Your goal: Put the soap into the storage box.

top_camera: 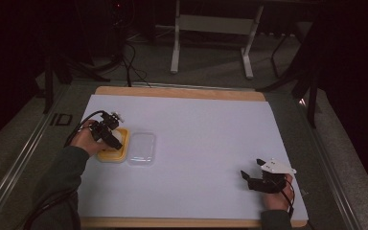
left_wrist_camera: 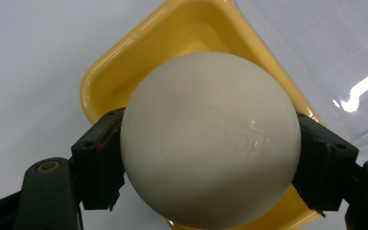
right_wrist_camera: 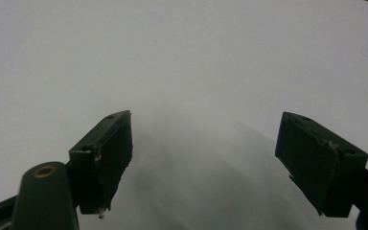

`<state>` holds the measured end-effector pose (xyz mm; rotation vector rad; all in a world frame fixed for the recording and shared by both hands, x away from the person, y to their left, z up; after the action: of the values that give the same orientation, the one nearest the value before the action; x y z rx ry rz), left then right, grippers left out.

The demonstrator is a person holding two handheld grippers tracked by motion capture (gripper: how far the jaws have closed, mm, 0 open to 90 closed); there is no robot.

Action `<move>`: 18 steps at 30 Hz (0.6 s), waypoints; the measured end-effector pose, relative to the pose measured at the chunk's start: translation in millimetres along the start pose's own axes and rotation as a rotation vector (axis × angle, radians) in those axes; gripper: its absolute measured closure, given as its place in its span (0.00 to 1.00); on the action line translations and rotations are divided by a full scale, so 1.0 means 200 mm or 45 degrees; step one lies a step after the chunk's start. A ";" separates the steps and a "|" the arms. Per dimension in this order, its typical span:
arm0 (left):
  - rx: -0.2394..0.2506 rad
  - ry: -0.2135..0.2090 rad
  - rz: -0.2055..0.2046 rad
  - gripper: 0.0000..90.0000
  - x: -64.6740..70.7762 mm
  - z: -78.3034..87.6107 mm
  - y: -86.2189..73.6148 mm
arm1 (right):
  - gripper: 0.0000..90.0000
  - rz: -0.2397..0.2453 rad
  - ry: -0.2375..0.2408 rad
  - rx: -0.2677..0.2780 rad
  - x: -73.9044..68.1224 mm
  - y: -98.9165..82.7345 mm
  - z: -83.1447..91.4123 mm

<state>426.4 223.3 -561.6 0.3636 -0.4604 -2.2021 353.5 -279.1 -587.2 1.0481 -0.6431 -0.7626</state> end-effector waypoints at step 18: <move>-0.016 -0.021 -0.121 0.26 0.02 -0.08 -0.03 | 0.22 0.007 -0.003 0.001 0.00 0.00 0.00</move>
<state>426.3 221.2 -580.0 0.3679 -0.4460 -2.3004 353.7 -278.9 -587.3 1.0455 -0.6481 -0.7589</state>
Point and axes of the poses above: each handheld gripper's, and its own axes: z roughly backward along the jaws, y roughly out of its top, x roughly to its right, the point moved 9 cm from there along -z, roughly forward along the jaws, and after that the axes turned 13 degrees about x, right-handed, at the moved point
